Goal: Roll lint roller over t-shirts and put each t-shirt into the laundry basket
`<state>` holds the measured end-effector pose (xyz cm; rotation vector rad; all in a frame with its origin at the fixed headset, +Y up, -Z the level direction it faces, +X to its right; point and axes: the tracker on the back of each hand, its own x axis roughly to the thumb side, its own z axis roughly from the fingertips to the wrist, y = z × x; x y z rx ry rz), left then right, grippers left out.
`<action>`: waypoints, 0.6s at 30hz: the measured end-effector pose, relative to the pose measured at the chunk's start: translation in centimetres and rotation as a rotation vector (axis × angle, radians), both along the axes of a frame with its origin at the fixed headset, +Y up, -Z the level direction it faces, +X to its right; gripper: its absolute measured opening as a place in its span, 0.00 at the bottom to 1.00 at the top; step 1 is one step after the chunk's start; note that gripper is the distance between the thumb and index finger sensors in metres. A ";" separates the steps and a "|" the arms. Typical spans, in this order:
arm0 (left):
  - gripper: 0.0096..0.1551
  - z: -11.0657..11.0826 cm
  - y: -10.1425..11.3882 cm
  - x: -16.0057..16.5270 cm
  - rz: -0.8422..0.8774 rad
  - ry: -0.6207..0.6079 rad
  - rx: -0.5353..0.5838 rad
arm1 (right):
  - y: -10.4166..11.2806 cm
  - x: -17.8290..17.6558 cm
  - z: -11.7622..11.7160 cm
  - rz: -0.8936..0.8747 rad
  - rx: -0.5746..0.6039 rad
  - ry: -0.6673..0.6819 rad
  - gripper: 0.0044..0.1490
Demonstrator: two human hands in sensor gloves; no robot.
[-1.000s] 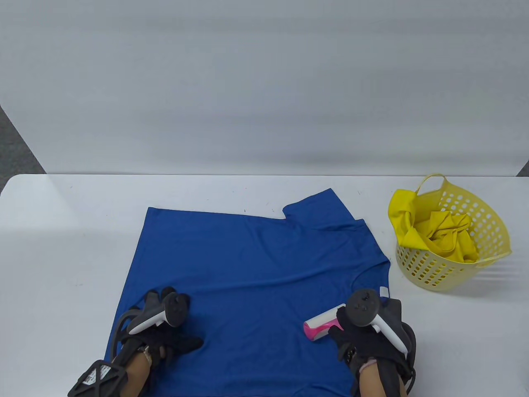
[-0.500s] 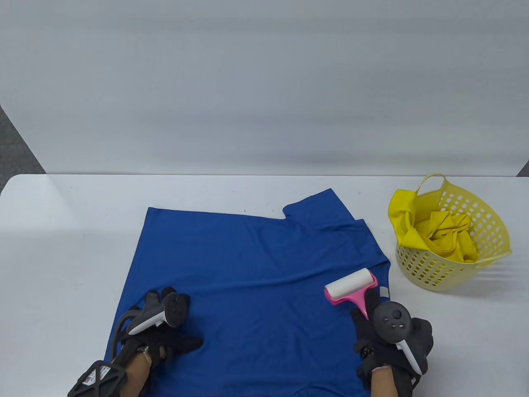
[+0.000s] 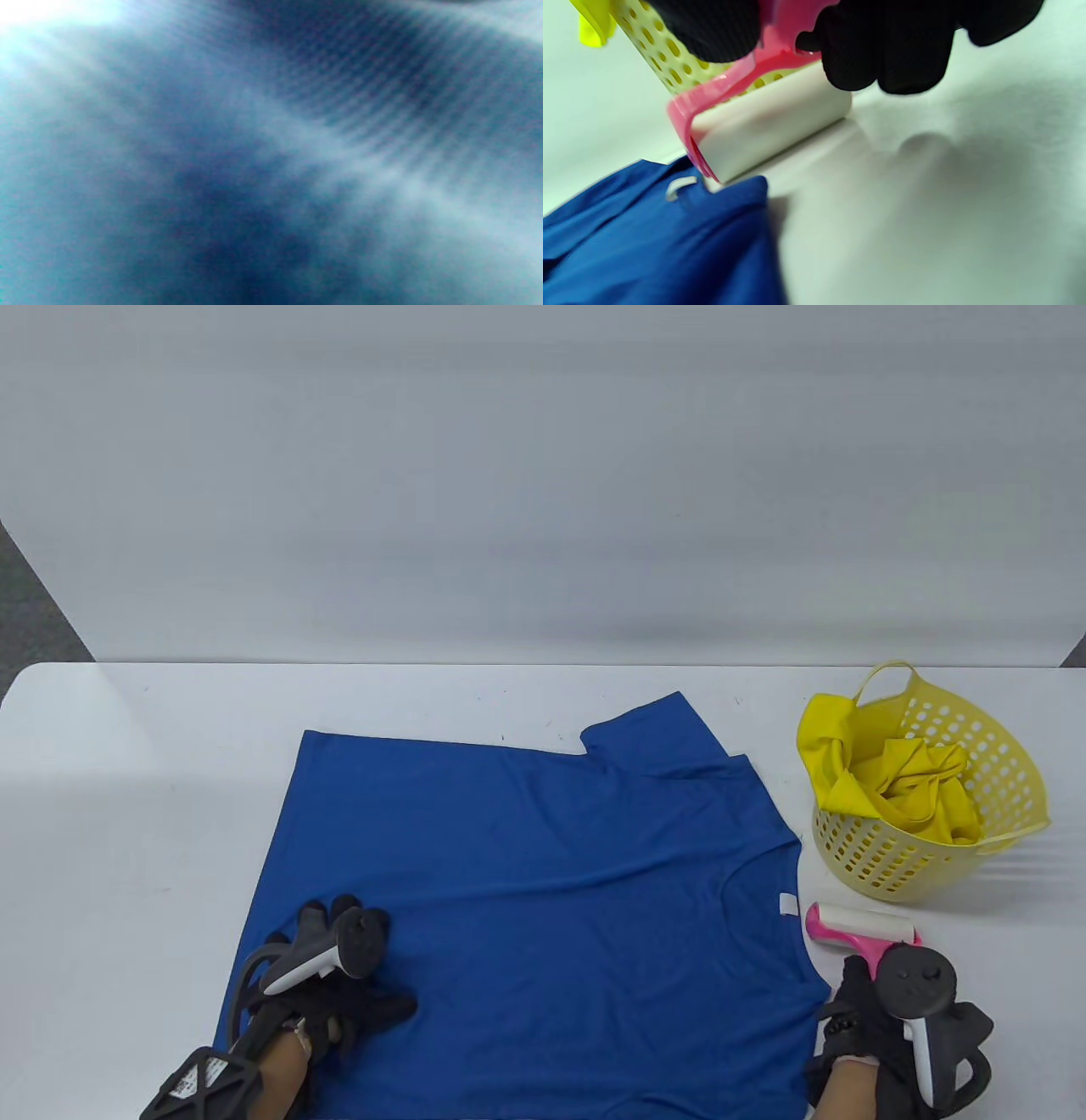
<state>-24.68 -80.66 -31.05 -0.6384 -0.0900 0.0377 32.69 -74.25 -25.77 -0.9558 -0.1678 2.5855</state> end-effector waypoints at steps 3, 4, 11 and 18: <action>0.67 0.1 0.1 0.0 -0.003 0.003 0.008 | -1.0 -0.2 -0.4 0.001 -0.165 0.009 0.40; 0.67 0.1 0.1 0.0 -0.003 0.004 0.014 | -1.3 -0.2 -0.5 0.001 -0.208 0.021 0.40; 0.59 0.6 2.4 -0.7 0.016 0.024 0.157 | 1.4 -3.0 -0.6 0.028 -0.090 0.148 0.48; 0.54 0.9 5.2 -3.1 0.221 0.151 0.302 | -0.1 -20.2 -1.5 0.047 -0.251 1.013 0.63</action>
